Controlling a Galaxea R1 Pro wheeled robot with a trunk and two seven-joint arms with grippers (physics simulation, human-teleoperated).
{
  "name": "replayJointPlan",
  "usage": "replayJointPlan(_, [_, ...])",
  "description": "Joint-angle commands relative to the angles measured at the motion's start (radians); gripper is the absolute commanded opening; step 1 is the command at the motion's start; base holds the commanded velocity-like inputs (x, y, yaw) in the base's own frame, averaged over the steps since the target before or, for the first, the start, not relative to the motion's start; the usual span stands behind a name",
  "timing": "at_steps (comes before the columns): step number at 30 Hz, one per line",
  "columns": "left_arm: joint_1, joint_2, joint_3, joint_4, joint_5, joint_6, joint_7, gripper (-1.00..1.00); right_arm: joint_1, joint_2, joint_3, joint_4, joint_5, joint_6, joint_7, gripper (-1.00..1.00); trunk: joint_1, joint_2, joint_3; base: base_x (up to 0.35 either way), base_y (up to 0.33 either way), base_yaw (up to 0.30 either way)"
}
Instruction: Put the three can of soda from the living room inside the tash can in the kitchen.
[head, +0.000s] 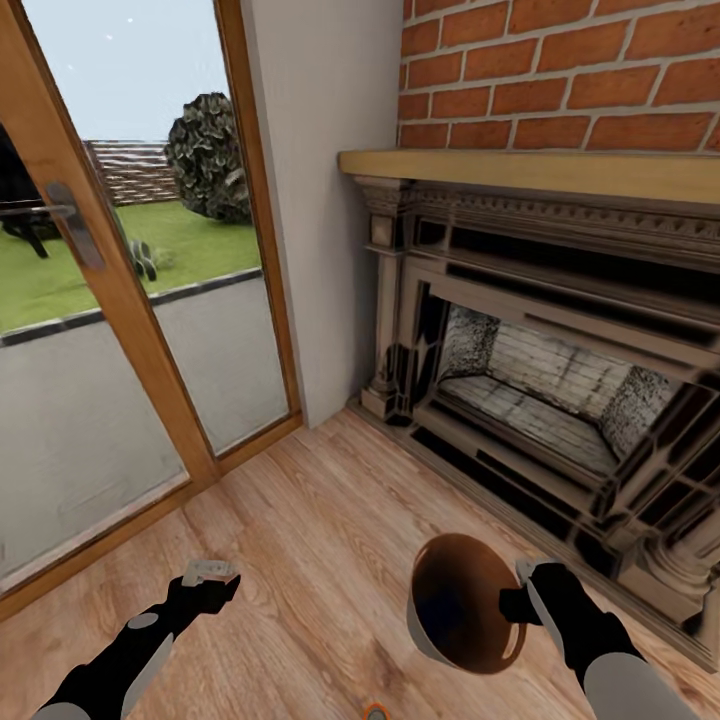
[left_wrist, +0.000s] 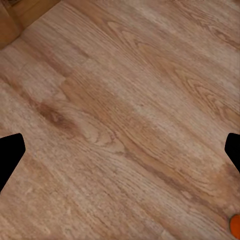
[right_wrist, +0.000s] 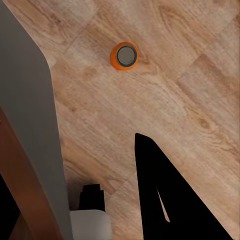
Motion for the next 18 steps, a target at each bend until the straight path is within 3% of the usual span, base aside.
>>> replayJointPlan(1, [0.000,0.000,0.000,0.000,0.000,-0.002,0.000,1.00,0.000,0.001,-0.001,0.000,-0.018,0.000,0.003,-1.00,0.000,0.000,0.000,0.002,0.031,0.000])
replayJointPlan(7, [0.000,0.000,0.000,0.000,-0.001,0.001,-0.001,1.00,0.000,0.001,-0.001,0.000,-0.018,0.000,0.004,-1.00,0.000,0.000,0.000,0.001,0.172,0.000])
replayJointPlan(18, [0.000,0.000,-0.001,0.000,-0.003,0.006,-0.002,1.00,0.001,0.000,-0.001,0.000,-0.018,0.000,0.004,-1.00,0.000,0.000,0.005,0.000,0.299,-0.054])
